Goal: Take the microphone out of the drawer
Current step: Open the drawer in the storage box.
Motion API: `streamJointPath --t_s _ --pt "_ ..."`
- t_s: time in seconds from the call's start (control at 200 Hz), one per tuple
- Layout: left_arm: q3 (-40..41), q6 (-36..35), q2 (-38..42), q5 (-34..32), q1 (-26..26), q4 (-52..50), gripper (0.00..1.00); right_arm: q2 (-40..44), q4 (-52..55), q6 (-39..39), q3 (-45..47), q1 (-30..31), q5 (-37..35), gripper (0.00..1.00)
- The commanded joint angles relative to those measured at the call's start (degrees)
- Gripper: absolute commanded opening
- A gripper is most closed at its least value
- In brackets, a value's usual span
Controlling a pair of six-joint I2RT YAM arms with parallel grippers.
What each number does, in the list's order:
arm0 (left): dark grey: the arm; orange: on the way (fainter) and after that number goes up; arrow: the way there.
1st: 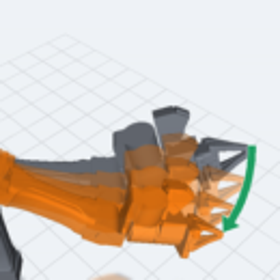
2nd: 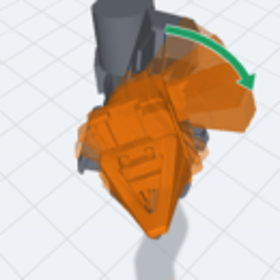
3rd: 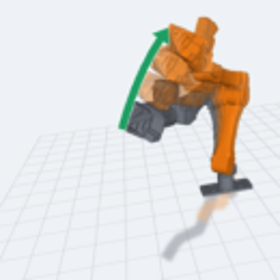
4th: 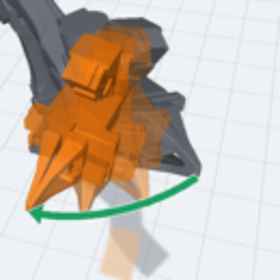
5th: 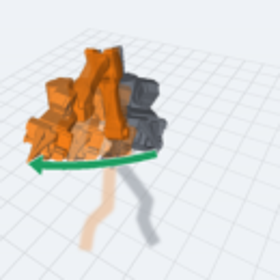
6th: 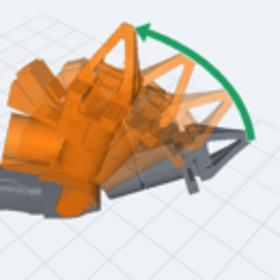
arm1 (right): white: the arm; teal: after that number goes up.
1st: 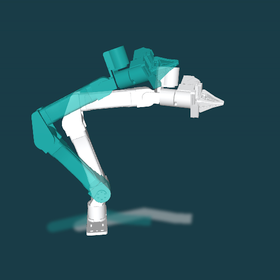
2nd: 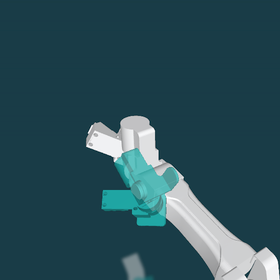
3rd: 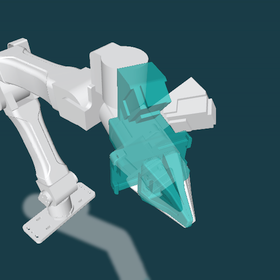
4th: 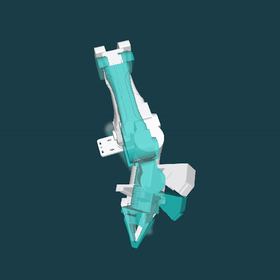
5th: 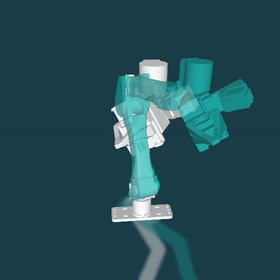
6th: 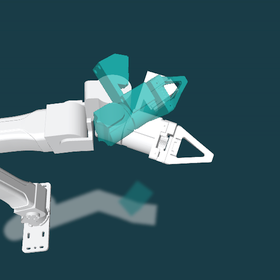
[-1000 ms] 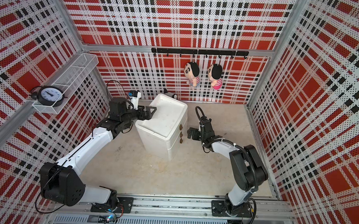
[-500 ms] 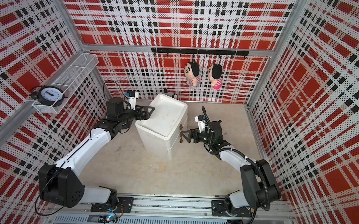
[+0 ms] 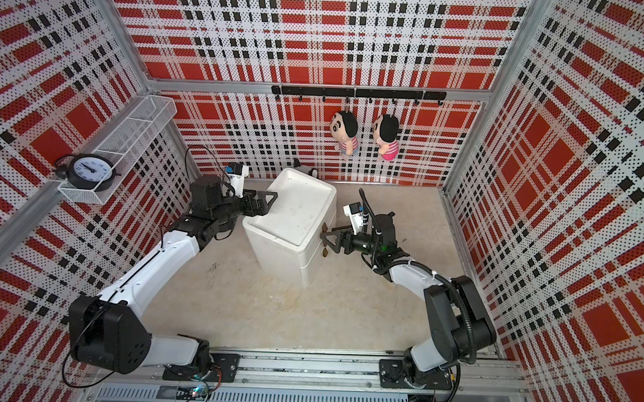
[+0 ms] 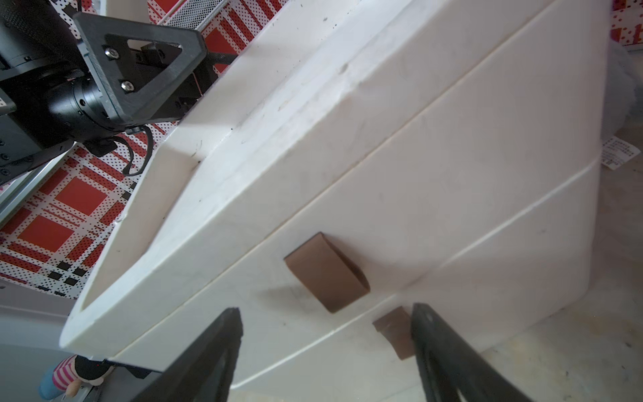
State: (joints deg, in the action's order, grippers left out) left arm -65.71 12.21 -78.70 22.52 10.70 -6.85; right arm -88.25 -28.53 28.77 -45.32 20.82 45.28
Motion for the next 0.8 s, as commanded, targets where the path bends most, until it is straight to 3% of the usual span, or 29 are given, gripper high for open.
streamJointPath --t_s 0.0,0.701,0.792 --pt "0.8 -0.38 0.73 0.77 0.2 0.17 0.98 -1.68 -4.47 0.52 -1.42 -0.15 2.25 0.75" --pt "0.38 -2.08 0.3 -2.21 0.9 -2.02 1.0 -4.65 -13.37 6.44 -0.99 -0.09 3.4 0.25" --pt "0.24 -2.1 0.3 -2.73 1.08 -2.2 1.0 -4.82 -13.56 6.58 -0.85 -0.12 3.63 0.15"
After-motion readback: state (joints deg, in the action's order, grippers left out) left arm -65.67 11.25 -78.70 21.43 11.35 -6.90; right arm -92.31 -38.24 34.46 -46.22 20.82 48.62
